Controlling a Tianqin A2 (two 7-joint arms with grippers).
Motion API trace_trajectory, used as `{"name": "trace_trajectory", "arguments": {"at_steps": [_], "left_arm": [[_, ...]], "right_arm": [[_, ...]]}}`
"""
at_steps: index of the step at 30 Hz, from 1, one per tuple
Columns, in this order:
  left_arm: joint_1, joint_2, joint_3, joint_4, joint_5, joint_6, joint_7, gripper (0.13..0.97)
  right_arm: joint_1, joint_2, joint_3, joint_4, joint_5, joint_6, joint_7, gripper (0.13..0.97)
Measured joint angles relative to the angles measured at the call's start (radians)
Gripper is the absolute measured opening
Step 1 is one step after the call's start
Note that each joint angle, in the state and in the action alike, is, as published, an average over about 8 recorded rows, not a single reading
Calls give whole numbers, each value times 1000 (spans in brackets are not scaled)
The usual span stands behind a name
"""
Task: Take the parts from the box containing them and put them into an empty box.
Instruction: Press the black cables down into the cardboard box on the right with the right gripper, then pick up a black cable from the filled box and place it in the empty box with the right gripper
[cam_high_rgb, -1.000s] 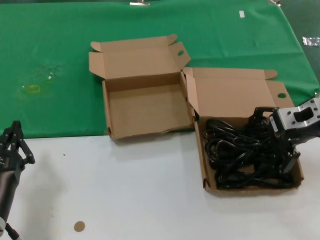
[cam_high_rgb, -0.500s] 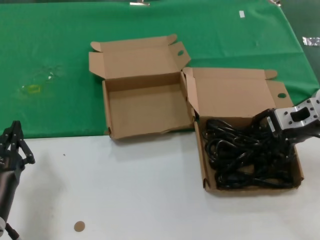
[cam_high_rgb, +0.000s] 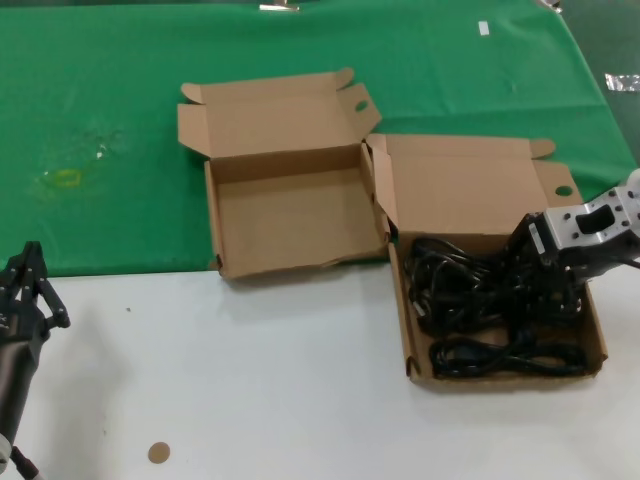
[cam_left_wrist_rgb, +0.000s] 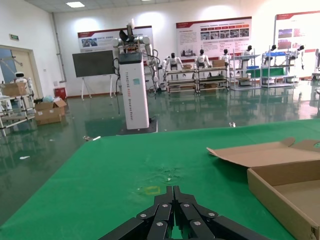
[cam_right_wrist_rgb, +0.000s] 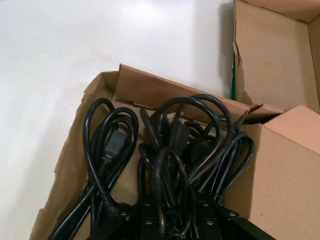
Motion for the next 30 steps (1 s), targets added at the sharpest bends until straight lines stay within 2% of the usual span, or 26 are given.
{"name": "trace_trajectory", "arguments": {"at_steps": [13, 17, 23, 30], "left_arm": [[0, 0, 0, 0, 0, 0, 0, 152], [0, 0, 0, 0, 0, 0, 0, 152], [0, 0, 0, 0, 0, 0, 0, 152], [0, 0, 0, 0, 0, 0, 0, 152]], "right_arm": [[29, 38, 12, 80, 35, -107, 56, 230], [53, 32, 17, 94, 42, -124, 74, 229], [102, -7, 23, 96, 44, -119, 97, 226], [167, -98, 14, 76, 31, -80, 129, 226]]}}
